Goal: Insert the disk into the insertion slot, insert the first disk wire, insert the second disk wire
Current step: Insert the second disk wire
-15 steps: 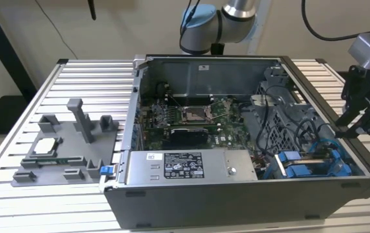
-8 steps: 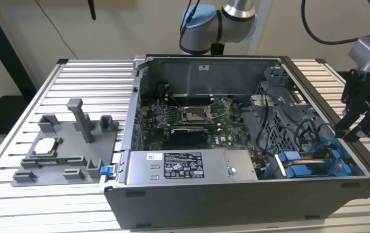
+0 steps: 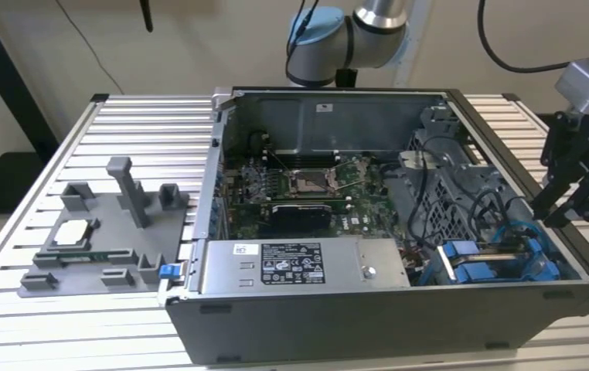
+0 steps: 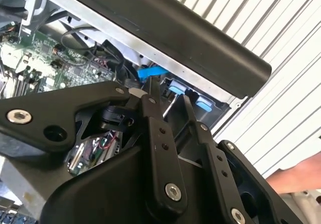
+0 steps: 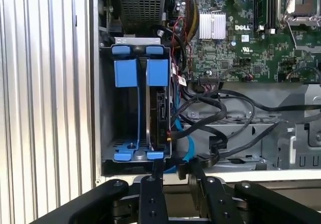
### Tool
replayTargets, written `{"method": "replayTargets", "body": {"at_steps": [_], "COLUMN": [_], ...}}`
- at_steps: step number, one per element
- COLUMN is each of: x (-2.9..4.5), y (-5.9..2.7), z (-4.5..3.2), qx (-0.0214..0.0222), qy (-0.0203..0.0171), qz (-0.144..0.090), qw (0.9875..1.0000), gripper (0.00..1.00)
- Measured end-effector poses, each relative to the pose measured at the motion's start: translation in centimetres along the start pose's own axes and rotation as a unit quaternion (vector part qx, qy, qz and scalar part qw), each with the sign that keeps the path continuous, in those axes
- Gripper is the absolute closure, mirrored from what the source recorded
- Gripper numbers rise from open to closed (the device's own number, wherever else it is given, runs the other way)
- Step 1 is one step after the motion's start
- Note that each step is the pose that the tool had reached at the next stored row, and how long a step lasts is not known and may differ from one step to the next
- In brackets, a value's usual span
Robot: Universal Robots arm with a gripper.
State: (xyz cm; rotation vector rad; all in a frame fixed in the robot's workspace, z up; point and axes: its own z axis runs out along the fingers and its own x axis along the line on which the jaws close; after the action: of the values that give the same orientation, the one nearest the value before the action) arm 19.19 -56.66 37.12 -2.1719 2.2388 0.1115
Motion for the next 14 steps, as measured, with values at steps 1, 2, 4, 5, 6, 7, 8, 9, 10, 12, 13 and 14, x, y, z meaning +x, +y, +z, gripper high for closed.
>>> {"method": "replayTargets", "body": {"at_steps": [1, 2, 4, 5, 6, 7, 8, 9, 10, 12, 13, 14], "x": [0.00, 0.00, 0.00, 0.00, 0.00, 0.00, 0.00, 0.00, 0.00, 0.00, 0.00, 0.00], "y": [0.00, 0.00, 0.00, 0.00, 0.00, 0.00, 0.00, -0.01, -0.01, -0.04, -0.05, -0.06], "z": [0.01, 0.00, 0.01, 0.01, 0.01, 0.03, 0.05, 0.08, 0.10, 0.10, 0.10, 0.10], "qx": [-0.0011, -0.0016, -0.0020, -0.0020, -0.0021, -0.0021, -0.0021, -0.0021, -0.0021, -0.0021, -0.0022, -0.0025], "qy": [0.0002, 0.0004, 0.0006, 0.0007, 0.0006, 0.0004, 0.0003, -0.0002, -0.0007, -0.0007, -0.0007, -0.0008], "qz": [-0.002, -0.004, -0.010, -0.010, -0.011, -0.011, -0.011, -0.011, -0.011, -0.011, -0.011, -0.011], "qw": [1.0000, 1.0000, 0.9999, 0.9999, 0.9999, 0.9999, 0.9999, 0.9999, 0.9999, 0.9999, 0.9999, 0.9999], "gripper": [0.00, 0.00, 0.00, 0.00, 0.00, 0.00, 0.00, 0.00, 0.00, 0.00, 0.00, 0.00]}}
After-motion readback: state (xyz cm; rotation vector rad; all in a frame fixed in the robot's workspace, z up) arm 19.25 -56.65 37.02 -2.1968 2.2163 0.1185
